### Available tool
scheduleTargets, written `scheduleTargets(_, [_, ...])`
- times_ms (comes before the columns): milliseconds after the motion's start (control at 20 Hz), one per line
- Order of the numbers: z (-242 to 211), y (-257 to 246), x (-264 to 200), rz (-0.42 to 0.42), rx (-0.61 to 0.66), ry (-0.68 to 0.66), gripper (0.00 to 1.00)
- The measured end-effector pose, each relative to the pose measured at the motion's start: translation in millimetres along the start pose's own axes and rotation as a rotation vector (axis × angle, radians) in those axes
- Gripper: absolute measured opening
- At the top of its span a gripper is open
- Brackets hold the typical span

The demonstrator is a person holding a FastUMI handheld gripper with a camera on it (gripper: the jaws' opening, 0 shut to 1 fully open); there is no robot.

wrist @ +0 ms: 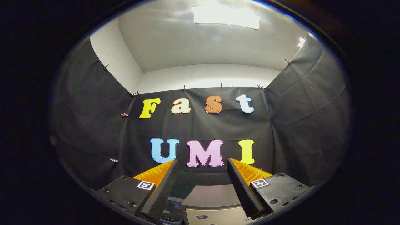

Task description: Put the clothes into the washing machine and then close the washing machine lid.

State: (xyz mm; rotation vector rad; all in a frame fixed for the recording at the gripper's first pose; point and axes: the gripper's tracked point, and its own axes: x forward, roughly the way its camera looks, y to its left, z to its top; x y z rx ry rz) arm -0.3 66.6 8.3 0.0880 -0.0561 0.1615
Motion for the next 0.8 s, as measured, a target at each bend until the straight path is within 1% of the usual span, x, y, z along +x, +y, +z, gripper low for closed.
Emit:
scheduleTargets(100, [2.2,-2.2,0.2,-0.012,-0.001,-0.003,0.96])
scheduleTargets(500, [4.2,-3.9,2.2,-0.014,0.003,0.004,0.96])
scheduleTargets(800, [-2.4,-8.1,6.3,-0.031,0.001,0.031,0.96])
